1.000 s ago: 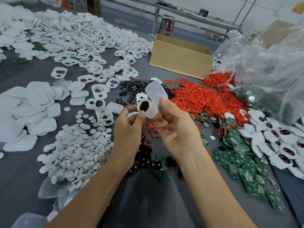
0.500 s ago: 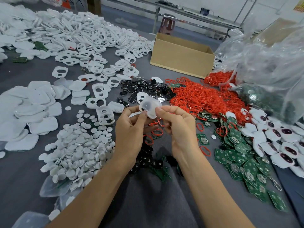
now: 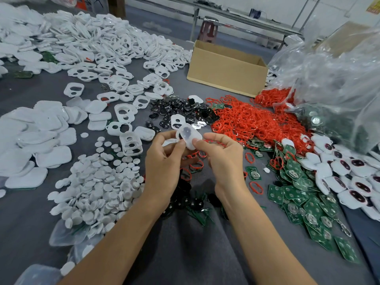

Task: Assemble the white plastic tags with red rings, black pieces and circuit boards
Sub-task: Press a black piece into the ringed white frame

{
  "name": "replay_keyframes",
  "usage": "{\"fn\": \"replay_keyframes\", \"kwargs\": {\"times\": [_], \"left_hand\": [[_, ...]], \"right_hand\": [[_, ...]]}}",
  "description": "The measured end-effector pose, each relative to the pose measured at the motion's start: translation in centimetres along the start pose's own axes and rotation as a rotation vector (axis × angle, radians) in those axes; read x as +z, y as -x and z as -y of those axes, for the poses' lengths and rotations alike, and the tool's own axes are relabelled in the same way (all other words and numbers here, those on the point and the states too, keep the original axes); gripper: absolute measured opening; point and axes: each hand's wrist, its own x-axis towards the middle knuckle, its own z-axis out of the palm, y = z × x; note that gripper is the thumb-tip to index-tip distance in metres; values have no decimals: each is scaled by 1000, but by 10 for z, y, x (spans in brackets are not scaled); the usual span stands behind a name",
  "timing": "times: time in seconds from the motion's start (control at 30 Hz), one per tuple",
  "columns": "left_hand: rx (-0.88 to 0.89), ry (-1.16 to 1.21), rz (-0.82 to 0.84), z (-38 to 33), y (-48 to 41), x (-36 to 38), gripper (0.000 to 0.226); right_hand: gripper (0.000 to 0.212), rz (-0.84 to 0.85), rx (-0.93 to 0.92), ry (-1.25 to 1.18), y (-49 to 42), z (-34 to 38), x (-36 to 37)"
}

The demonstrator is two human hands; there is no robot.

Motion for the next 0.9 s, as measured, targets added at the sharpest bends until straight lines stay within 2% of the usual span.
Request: {"fn": "replay_keyframes", "kwargs": {"times": [0.17,0.33,0.43,0.53,0.7,0.9], "left_hand": [[-16,33,12,-2,1,1,13],[-71,134,30,-6,1,2,13],[-100,163,32,-6,-1,1,8],[-82,97,-1,-3,-2,0,7],[-61,32,-23,1,-4,-3,21],[-36,-59,-79,0,-4,-6,11]], "right_hand": [[20,62,40,30,0,-1,-1],[3,128,42,22,2,2,-2],[3,137,36,21,2,2,-3],[5,158,18,59,2,1,-4],[4,207,-51,171,-3,-1,-6],[8,281,-128,228,-3,-3,-4]]}}
